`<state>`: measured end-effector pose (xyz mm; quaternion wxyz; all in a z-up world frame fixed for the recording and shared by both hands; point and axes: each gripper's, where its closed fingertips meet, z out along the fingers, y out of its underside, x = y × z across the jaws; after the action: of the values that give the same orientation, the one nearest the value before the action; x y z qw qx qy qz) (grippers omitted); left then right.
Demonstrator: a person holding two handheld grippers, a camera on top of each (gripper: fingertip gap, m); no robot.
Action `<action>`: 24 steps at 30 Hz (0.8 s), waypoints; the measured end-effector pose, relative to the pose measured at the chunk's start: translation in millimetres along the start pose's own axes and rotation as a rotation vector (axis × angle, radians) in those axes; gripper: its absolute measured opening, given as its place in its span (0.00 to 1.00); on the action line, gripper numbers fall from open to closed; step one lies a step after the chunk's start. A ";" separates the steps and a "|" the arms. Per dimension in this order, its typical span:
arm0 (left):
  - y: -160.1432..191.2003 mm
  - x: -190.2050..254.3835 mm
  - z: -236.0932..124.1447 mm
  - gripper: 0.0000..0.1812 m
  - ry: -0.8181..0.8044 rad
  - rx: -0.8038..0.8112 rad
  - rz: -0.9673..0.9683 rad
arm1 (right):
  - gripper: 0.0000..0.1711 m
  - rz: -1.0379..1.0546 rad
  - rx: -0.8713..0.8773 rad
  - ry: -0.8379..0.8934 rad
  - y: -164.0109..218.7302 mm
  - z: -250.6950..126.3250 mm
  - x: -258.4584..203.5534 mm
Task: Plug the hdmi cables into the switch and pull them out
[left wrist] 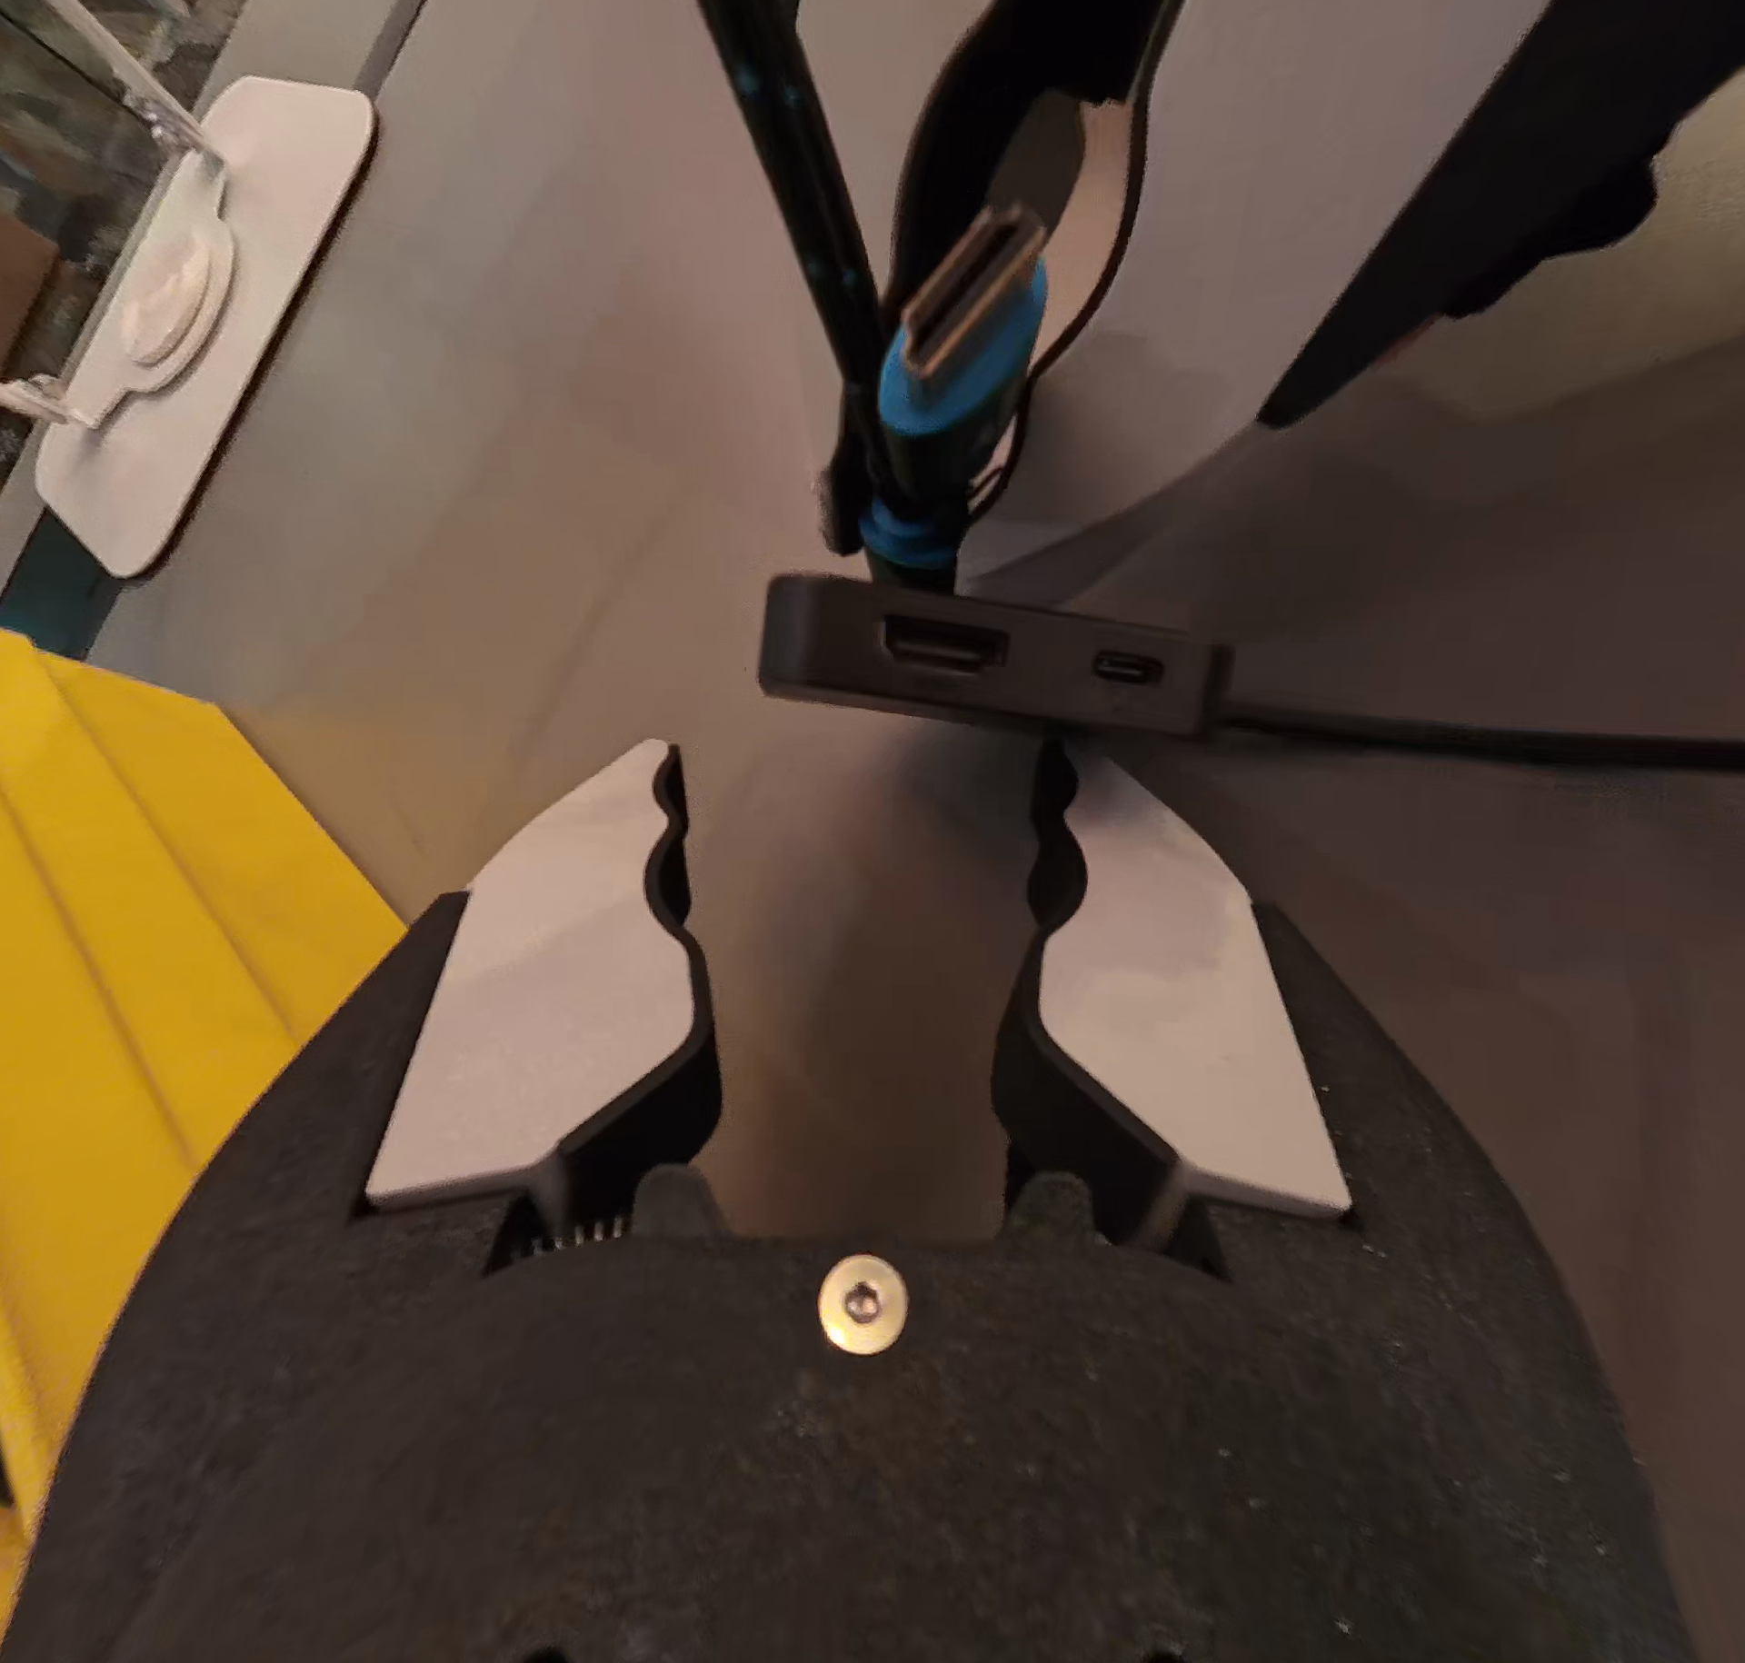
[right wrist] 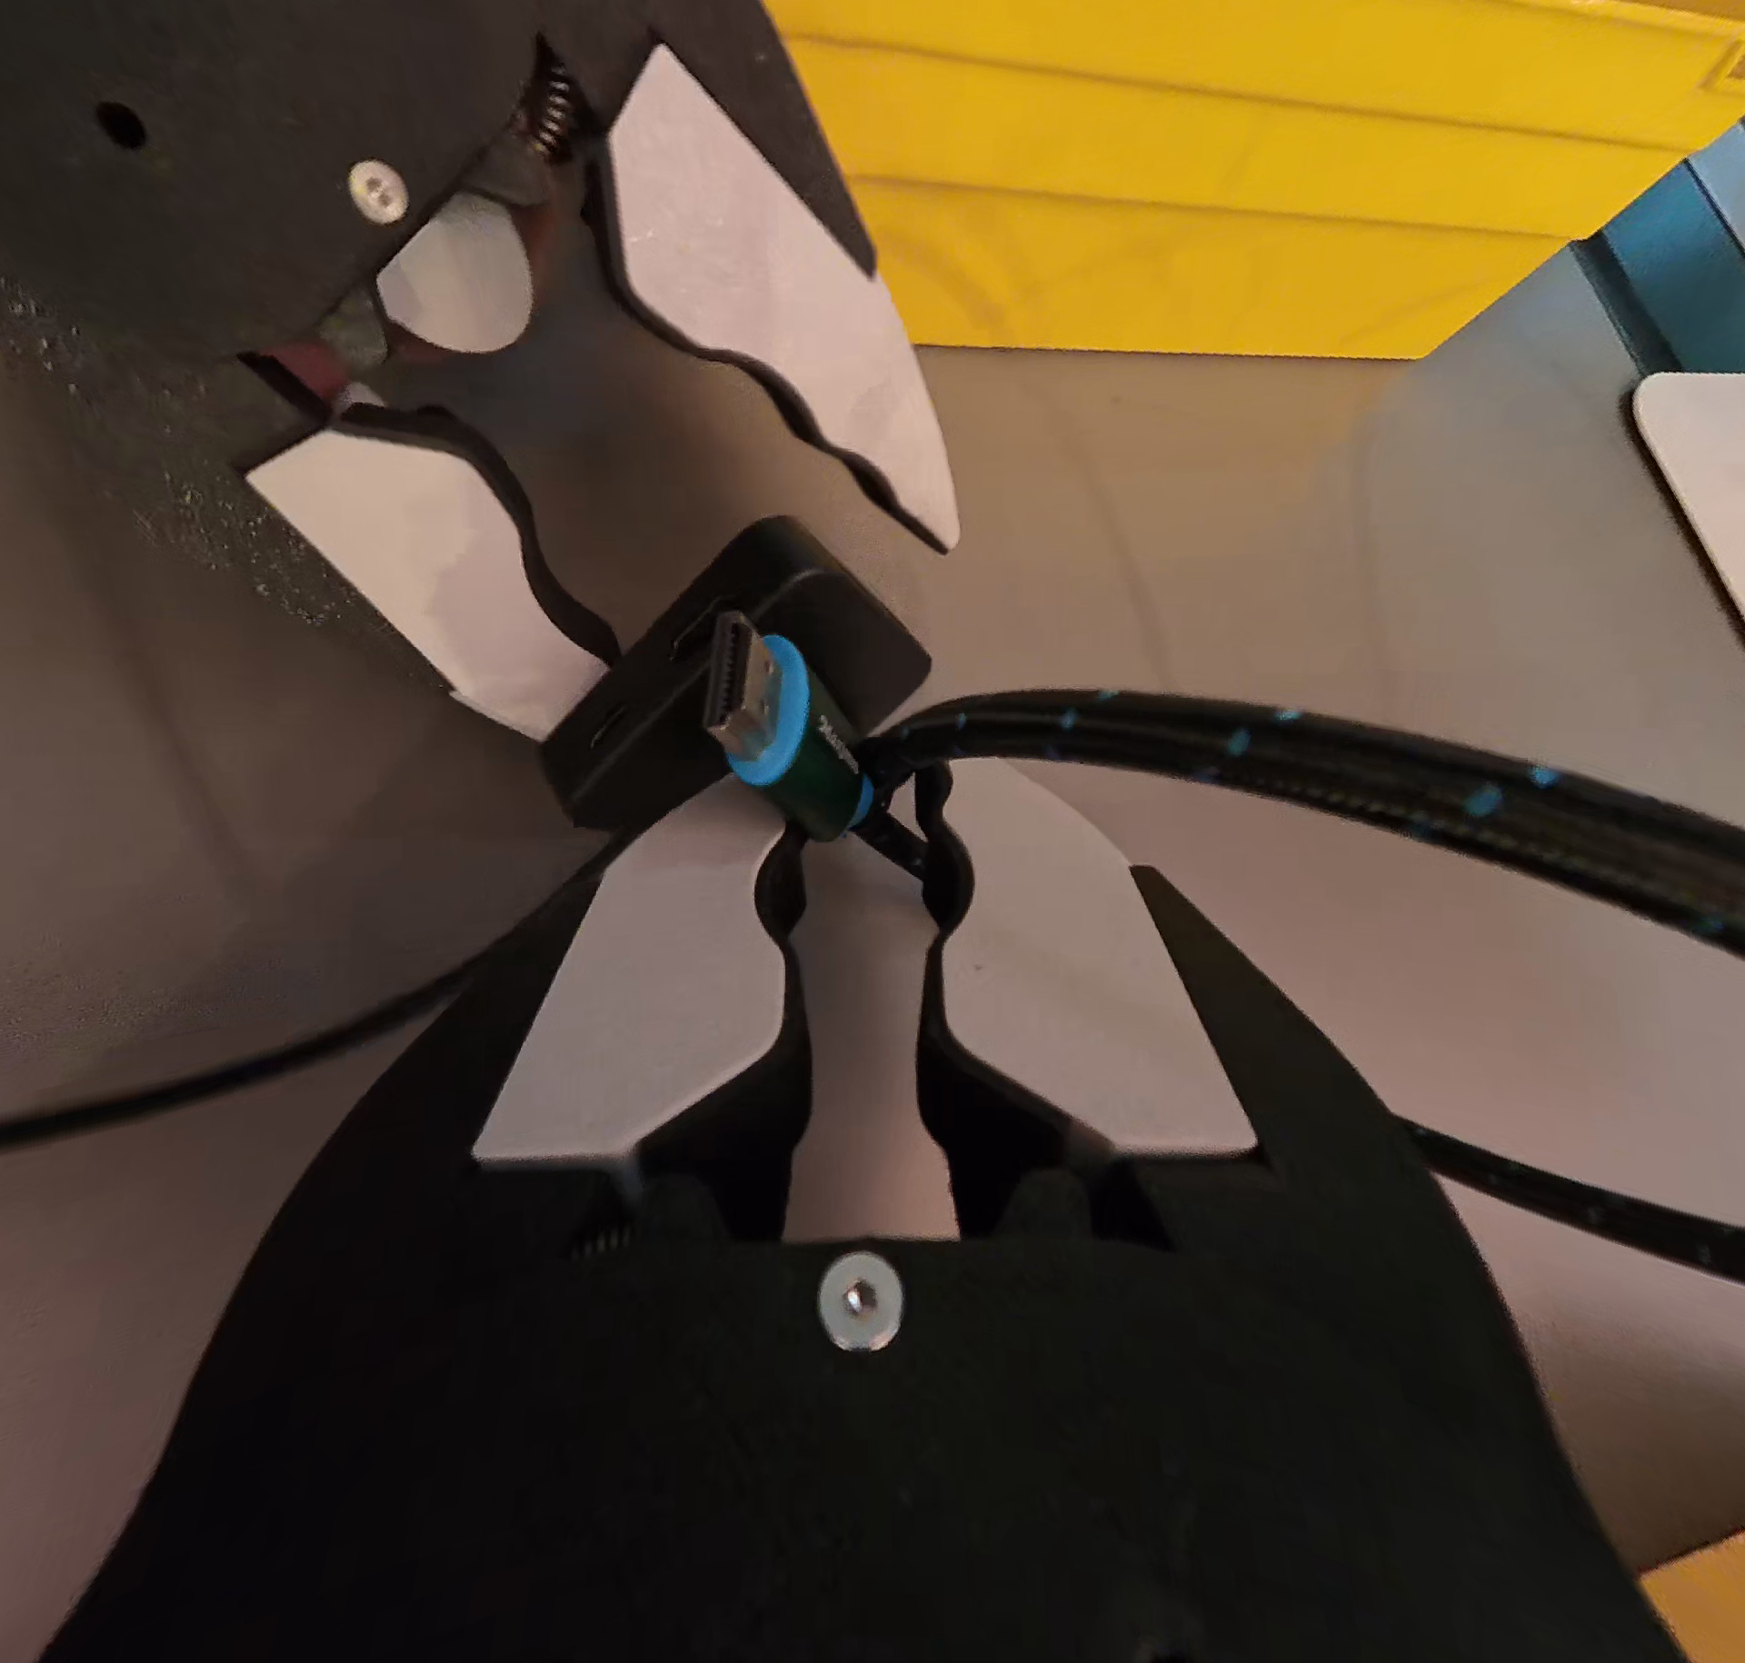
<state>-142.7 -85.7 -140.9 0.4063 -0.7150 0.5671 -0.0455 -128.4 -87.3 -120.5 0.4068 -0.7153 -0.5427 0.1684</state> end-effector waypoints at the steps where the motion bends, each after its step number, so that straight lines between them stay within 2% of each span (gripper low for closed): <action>1: -2.8 0.9 1.1 0.41 0.028 0.005 0.004 | 0.13 0.000 0.001 -0.013 0.0 -0.3 -1.7; 3: -6.3 3.0 3.5 0.49 0.084 -0.004 0.018 | 0.13 0.000 0.027 -0.051 -2.6 -0.1 -6.9; 5: -10.2 12.6 3.2 0.51 0.154 -0.002 0.060 | 0.13 0.008 0.073 -0.101 -8.7 -0.7 -14.1; 9: -11.6 24.0 1.4 0.36 0.162 0.020 0.171 | 0.13 0.014 0.087 -0.123 -10.7 -5.0 -16.1; 13: -9.6 34.9 1.8 0.21 0.208 0.049 0.146 | 0.13 -0.001 0.052 -0.119 -5.1 -7.3 -15.5; 19: -4.7 32.9 0.3 0.12 0.167 0.042 0.205 | 0.13 -0.071 0.016 -0.035 -2.8 -16.2 -5.9; 24: -3.4 35.1 -4.4 0.09 0.196 0.050 0.172 | 0.13 -0.127 0.115 0.085 -24.0 -36.9 8.5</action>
<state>-130.0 -117.7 -149.7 0.3689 -0.6455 0.6621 -0.0940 -115.6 -92.4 -77.8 0.4799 -0.6613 -0.5585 0.1427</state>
